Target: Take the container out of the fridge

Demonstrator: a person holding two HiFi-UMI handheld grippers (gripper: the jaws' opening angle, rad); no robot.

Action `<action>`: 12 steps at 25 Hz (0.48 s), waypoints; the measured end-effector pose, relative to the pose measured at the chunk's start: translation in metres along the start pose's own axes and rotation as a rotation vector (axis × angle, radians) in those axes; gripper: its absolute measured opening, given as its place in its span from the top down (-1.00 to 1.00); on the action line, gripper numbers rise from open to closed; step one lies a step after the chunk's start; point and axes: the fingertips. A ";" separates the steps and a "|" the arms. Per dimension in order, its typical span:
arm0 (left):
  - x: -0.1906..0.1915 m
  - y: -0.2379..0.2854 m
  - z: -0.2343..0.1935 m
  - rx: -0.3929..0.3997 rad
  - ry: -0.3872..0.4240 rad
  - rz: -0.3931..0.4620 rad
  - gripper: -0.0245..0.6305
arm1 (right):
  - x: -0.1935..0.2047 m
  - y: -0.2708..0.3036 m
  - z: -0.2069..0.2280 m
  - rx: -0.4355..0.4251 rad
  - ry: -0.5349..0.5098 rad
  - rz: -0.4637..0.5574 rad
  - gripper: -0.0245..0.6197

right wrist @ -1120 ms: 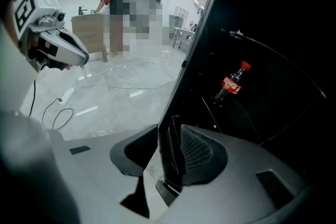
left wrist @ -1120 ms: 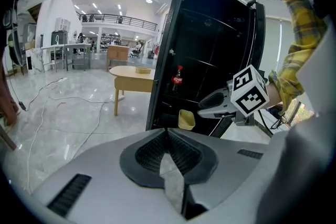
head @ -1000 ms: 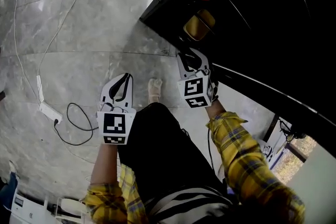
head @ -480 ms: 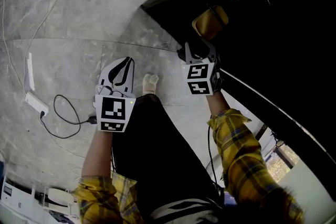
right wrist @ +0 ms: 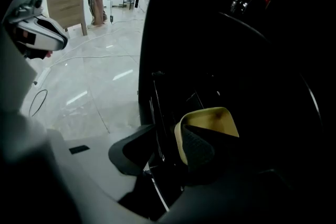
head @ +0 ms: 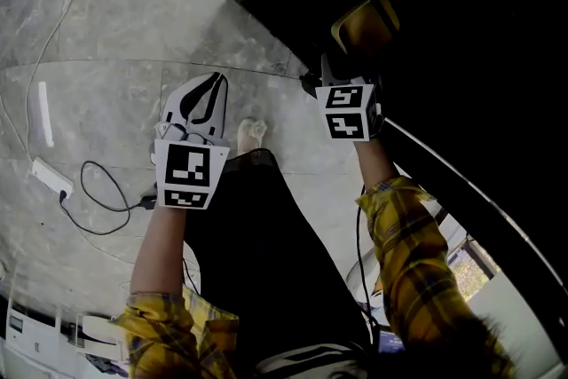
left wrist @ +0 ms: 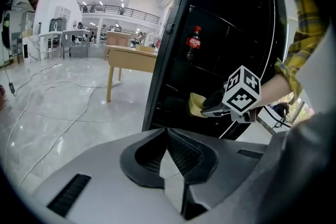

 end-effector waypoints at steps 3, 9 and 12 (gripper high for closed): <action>0.005 0.007 0.000 0.013 0.008 0.007 0.85 | 0.006 0.012 0.009 0.027 0.005 -0.027 0.46; 0.017 0.019 -0.001 0.024 0.019 0.009 0.85 | 0.017 0.034 0.020 0.053 -0.012 -0.076 0.46; 0.019 0.026 -0.003 0.027 0.017 0.015 0.85 | 0.021 0.043 0.025 0.051 -0.013 -0.096 0.46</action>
Point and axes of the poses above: the fingertips, and each gripper's own axes: y forward along the fingers, z to its right, x out of its underside, and after that the axes turned 15 degrees about -x, right-handed
